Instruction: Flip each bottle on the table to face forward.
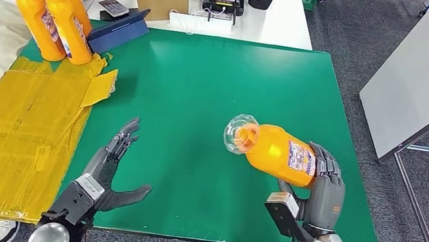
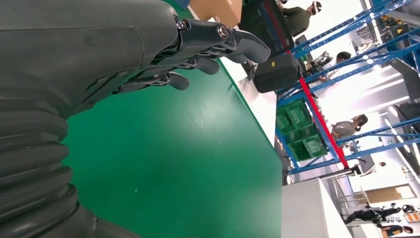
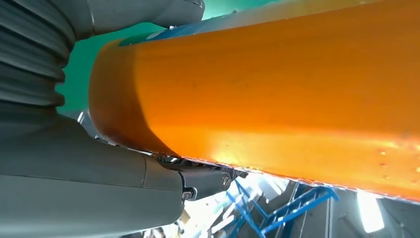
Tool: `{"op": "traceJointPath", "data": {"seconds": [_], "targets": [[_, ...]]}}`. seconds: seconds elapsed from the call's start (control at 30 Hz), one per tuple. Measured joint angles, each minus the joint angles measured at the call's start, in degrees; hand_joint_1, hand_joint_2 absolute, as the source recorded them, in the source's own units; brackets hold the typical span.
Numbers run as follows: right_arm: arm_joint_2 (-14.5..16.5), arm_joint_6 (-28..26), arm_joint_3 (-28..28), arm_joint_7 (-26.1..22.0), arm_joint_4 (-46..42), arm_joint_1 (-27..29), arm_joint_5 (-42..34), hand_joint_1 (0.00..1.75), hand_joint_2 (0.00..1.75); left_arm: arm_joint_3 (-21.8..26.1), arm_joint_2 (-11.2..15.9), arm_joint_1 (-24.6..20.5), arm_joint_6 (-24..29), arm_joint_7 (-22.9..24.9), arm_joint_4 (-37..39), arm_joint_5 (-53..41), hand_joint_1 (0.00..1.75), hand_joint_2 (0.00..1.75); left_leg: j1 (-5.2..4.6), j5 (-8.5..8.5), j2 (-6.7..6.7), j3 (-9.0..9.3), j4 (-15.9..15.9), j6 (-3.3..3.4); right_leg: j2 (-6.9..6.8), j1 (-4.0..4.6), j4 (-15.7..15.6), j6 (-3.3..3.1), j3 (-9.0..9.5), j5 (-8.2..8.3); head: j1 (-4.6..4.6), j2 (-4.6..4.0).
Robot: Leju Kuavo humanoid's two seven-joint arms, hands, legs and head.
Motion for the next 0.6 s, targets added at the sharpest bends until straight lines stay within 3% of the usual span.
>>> {"op": "traceJointPath", "data": {"seconds": [0.13,0.23,0.47,0.6], "targets": [[2.7,5.4,2.2,-1.4,0.4,-0.5,-5.7,1.75,1.75,-0.9,0.0,-1.2,-0.2,0.0,0.7,1.2,0.00,1.75,0.02,0.00,0.02,-0.01,0.0,-0.01,0.02,0.02,0.0,-0.01,-0.04,0.02,-0.02,0.00],[4.4,6.4,4.7,-1.9,1.6,-1.2,-6.7,1.75,1.75,-1.3,0.0,-2.0,-0.4,0.0,1.0,1.6,0.00,1.75,0.05,0.03,0.01,-0.02,0.0,-0.03,0.00,0.03,0.0,-0.02,-0.07,0.01,-0.02,0.00],[5.5,8.8,7.1,-2.1,3.4,-2.3,-9.3,1.75,1.75,-2.0,0.0,-2.7,-0.4,0.0,1.5,2.3,0.00,1.75,0.02,0.03,0.00,-0.13,0.0,-0.04,0.00,0.01,0.0,-0.02,-0.11,0.01,0.01,0.00],[7.7,13.1,11.3,-3.6,9.7,-5.0,-11.3,1.75,1.75,-3.0,0.0,-4.6,-0.6,-0.2,2.3,3.0,0.00,1.75,0.04,0.04,0.01,-0.14,0.0,-0.05,0.01,0.03,0.0,-0.03,-0.16,0.03,-0.01,0.00]]}}
